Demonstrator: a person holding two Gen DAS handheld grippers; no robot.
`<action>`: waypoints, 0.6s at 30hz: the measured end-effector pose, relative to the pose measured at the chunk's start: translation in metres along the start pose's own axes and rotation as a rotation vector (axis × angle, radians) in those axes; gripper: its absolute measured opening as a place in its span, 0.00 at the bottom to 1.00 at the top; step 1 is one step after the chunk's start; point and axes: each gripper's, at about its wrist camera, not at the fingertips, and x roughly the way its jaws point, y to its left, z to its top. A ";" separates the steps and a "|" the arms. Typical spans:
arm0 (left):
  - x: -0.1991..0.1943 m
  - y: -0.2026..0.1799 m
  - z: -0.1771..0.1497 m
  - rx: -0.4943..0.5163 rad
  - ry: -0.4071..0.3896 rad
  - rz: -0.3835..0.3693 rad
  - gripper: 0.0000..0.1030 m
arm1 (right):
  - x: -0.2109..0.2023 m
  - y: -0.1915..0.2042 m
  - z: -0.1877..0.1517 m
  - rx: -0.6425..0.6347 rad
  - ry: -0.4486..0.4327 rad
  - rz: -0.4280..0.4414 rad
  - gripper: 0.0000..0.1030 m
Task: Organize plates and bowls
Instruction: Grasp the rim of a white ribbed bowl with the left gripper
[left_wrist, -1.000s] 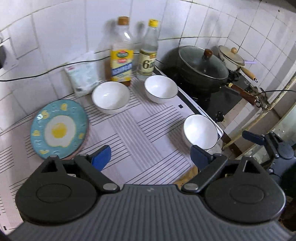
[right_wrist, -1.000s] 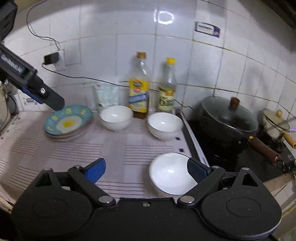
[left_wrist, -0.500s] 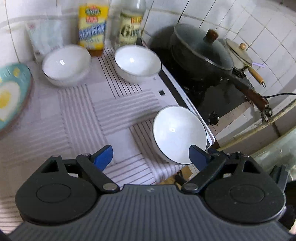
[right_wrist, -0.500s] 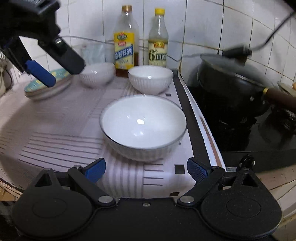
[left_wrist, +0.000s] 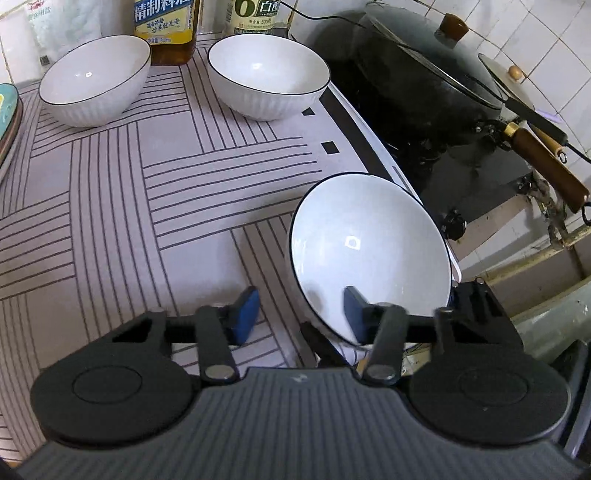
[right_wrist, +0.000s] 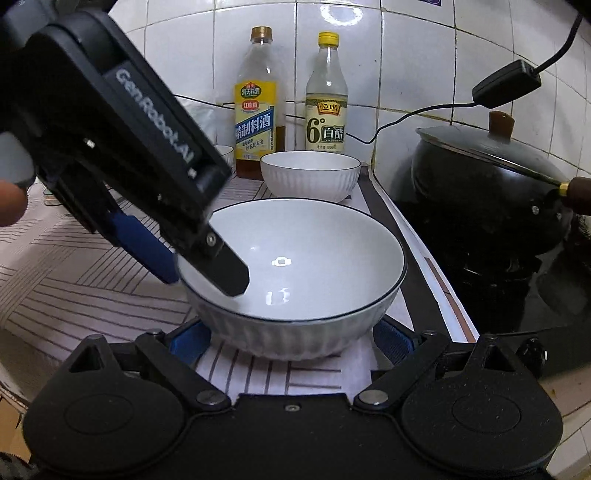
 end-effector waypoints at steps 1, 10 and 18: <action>0.002 0.000 0.000 -0.002 0.001 -0.001 0.29 | 0.001 -0.002 0.000 0.005 -0.007 0.003 0.92; 0.002 -0.001 -0.001 -0.015 0.004 -0.010 0.19 | 0.003 0.001 0.003 0.001 -0.002 0.031 0.91; -0.028 0.011 -0.010 -0.005 -0.026 0.029 0.19 | -0.001 0.020 0.016 -0.024 -0.012 0.067 0.91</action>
